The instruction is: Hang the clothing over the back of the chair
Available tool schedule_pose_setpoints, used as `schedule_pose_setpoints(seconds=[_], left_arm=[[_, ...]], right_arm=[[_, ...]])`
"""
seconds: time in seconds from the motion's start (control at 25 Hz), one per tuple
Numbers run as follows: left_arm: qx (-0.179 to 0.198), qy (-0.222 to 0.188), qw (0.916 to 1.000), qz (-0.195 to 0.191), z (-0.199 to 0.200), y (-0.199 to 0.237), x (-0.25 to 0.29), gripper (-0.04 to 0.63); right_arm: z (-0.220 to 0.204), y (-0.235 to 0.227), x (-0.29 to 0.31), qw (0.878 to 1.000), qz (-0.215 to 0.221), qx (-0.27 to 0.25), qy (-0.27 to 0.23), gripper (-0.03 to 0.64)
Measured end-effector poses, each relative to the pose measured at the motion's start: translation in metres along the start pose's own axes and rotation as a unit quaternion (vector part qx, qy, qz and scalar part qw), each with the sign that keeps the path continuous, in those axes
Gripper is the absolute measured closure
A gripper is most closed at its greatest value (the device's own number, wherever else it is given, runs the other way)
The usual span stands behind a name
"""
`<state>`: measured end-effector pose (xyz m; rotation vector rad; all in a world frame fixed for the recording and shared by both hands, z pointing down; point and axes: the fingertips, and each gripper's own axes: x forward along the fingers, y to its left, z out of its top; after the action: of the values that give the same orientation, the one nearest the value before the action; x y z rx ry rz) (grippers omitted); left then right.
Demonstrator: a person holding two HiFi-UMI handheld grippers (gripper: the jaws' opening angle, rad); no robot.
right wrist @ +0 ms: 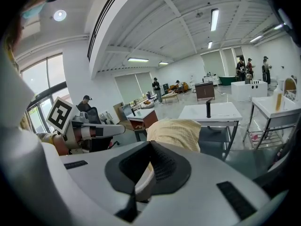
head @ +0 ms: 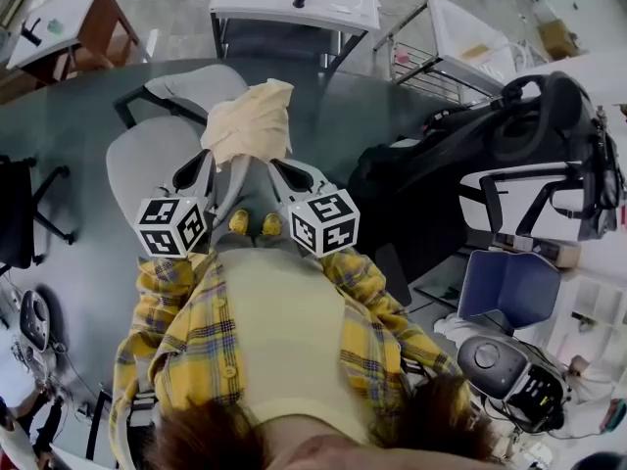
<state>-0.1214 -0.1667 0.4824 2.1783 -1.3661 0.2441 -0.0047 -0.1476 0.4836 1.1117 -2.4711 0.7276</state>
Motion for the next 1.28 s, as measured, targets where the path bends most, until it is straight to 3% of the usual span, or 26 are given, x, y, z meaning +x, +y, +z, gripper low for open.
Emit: schedule_pose_setpoints(seconds=[0.12, 0.36, 0.48, 1.28], left_arm=[[0.018, 0.012, 0.9998, 0.005, -0.003, -0.001, -0.001, 0.588], [0.107, 0.026, 0.9934, 0.031, 0.0, -0.008, -0.002, 0.588], [0.133, 0.031, 0.9901, 0.031, 0.001, -0.014, -0.001, 0.588], [0.144, 0.052, 0.988, 0.02, -0.009, -0.02, -0.005, 0.588]], right_arm=[[0.0, 0.001, 0.001, 1.0, -0.001, 0.0, 0.0, 0.604], [0.003, 0.002, -0.002, 1.0, -0.005, -0.009, -0.003, 0.604], [0.003, 0.001, -0.003, 1.0, -0.01, -0.009, -0.003, 0.604], [0.002, 0.001, -0.009, 1.0, -0.022, -0.008, -0.009, 0.604]])
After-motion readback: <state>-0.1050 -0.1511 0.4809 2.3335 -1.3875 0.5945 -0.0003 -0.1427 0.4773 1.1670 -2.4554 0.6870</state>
